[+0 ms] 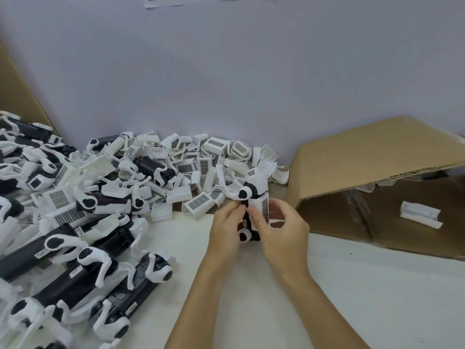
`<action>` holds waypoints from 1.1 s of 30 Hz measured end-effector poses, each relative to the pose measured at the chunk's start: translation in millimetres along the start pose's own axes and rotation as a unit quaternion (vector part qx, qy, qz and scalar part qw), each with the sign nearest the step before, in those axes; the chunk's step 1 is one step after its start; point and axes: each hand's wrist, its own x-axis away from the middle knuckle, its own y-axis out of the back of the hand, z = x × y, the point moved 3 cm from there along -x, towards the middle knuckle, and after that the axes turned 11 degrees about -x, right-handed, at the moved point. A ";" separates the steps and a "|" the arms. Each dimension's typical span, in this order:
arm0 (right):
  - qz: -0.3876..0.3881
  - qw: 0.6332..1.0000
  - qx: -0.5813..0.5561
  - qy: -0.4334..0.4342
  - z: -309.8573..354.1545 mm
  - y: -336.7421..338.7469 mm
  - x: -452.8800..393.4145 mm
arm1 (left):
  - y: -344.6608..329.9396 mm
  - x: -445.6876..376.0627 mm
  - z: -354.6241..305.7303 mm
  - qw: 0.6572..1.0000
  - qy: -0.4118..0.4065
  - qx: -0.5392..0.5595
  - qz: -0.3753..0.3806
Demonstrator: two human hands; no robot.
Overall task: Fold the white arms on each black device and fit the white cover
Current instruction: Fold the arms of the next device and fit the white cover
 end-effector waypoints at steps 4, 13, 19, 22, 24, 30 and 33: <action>0.069 0.993 0.032 0.092 4.1 -1.2 3.1 | 0.4 1.8 -3.6 1.000 -0.011 -0.022 0.005; 0.060 0.986 -0.117 -0.100 -2.5 -3.9 0.3 | 0.6 2.7 -4.5 0.999 0.003 -0.044 0.027; 0.068 0.965 -0.211 -0.143 1.0 -3.4 -2.7 | -2.8 1.7 -3.6 0.998 -0.029 -0.041 0.024; 0.072 0.958 -0.225 -0.161 0.9 -4.1 -3.2 | -2.6 0.7 -2.7 0.999 -0.015 -0.044 0.003; 0.064 0.963 -0.209 -0.157 1.1 -4.6 -3.4 | -1.1 0.0 -1.0 0.998 -0.012 -0.065 -0.012; 0.027 0.982 -0.158 -0.102 2.7 -4.1 -2.5 | -2.0 0.2 -1.2 0.984 -0.034 -0.155 -0.076; 0.032 0.979 -0.173 -0.107 2.1 -4.8 -2.1 | -3.0 -0.2 -0.5 0.990 -0.022 -0.120 -0.069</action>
